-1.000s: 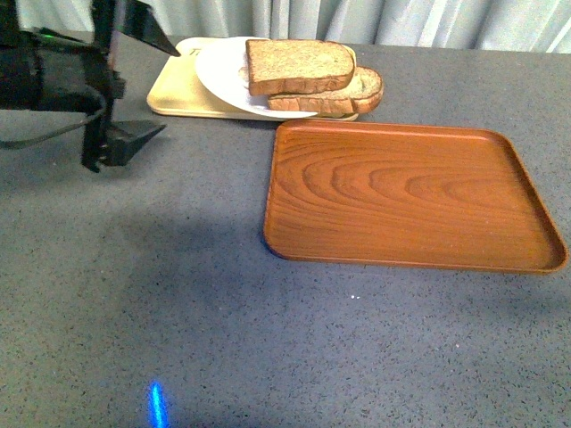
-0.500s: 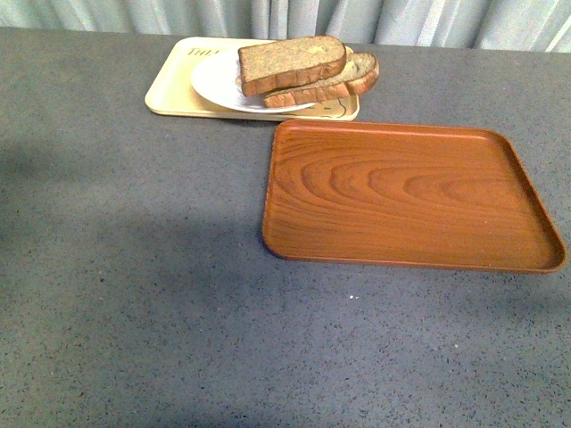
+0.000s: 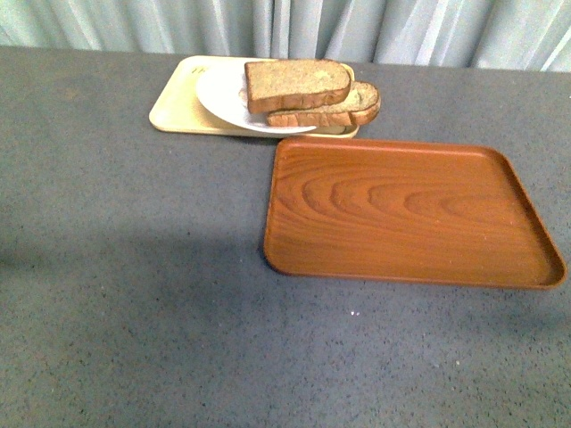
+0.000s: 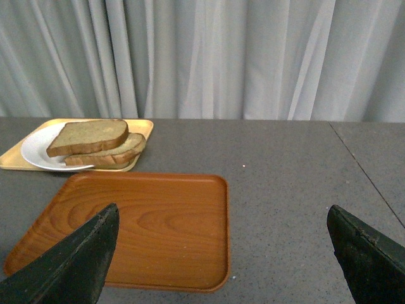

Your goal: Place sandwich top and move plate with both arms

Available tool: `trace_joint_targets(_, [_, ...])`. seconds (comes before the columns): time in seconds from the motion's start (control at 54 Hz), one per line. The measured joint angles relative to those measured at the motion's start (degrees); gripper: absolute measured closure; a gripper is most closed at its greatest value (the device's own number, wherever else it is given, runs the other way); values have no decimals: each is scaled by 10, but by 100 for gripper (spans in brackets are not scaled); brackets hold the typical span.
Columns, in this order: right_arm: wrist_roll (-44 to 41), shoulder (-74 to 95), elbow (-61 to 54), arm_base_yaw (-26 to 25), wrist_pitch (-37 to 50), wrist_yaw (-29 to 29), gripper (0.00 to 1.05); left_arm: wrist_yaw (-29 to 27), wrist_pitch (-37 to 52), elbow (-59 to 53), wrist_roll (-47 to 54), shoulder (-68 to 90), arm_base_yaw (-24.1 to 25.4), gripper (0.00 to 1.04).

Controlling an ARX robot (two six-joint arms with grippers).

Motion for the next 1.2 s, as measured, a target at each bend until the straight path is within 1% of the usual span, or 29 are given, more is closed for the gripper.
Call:
trace_joint_targets(0.37, [0,0,0,0,0,0,9,0,-128,-12,3,-146,0,103])
trace_joint_targets(0.722, [0,0,0,0,0,0,9,0,-230,-13,4,-257,0,103])
trace_joint_targets(1.204, [0,0,0,0,0,0,9,0,-341,-13,4,-369,0,103])
